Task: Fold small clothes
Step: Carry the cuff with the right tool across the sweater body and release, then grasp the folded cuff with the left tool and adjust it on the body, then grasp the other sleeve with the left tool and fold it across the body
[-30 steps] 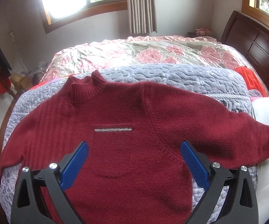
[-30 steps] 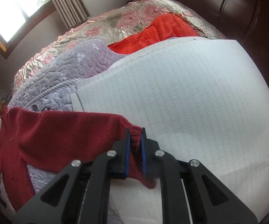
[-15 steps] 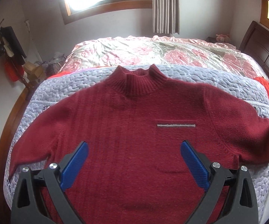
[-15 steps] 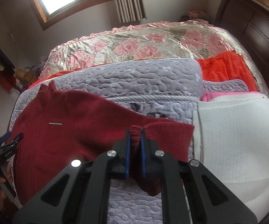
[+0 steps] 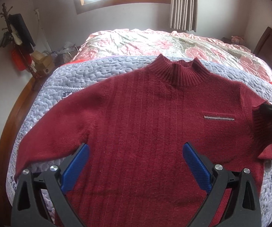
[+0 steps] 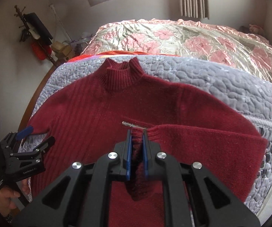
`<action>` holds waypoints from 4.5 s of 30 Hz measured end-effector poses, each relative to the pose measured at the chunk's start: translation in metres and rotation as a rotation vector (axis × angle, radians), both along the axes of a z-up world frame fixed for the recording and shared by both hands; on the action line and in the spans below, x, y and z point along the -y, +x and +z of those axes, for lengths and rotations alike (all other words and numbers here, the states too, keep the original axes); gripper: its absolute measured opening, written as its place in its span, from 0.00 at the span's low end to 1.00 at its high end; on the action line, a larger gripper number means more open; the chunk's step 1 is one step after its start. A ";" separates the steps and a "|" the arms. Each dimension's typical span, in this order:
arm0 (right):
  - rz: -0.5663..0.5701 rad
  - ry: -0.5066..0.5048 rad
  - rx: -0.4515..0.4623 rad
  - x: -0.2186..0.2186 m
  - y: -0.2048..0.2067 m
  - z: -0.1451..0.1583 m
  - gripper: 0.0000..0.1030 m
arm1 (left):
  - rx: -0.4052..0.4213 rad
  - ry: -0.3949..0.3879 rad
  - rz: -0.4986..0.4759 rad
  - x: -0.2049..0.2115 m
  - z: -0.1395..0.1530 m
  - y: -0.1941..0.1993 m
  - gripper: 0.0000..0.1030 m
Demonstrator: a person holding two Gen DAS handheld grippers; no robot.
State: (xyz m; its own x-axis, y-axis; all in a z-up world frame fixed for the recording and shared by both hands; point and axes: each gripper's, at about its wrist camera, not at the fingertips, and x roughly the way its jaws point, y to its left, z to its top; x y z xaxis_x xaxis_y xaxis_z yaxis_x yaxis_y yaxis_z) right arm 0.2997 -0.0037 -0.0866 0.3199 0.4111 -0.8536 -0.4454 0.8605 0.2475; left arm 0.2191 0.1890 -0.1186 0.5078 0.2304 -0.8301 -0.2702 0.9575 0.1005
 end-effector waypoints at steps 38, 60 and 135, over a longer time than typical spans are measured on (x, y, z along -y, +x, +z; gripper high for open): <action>-0.309 0.027 -0.092 0.205 -0.028 -0.045 0.39 | -0.035 -0.451 -0.229 0.151 -0.047 0.086 0.19; -0.253 0.029 -0.158 0.133 -0.011 -0.062 0.64 | -0.019 -0.396 0.021 -0.036 -0.048 0.038 0.52; -0.192 -0.141 -0.162 0.064 -0.018 -0.056 0.50 | -0.075 -0.333 -0.031 -0.065 -0.075 0.041 0.78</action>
State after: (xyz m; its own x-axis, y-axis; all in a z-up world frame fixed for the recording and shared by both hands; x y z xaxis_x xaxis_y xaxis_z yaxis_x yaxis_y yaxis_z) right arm 0.2822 -0.0672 -0.1427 0.2352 0.2295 -0.9445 -0.2353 0.9563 0.1737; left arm 0.2603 0.2544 -0.1939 0.4447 -0.0737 -0.8927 -0.2442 0.9489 -0.2000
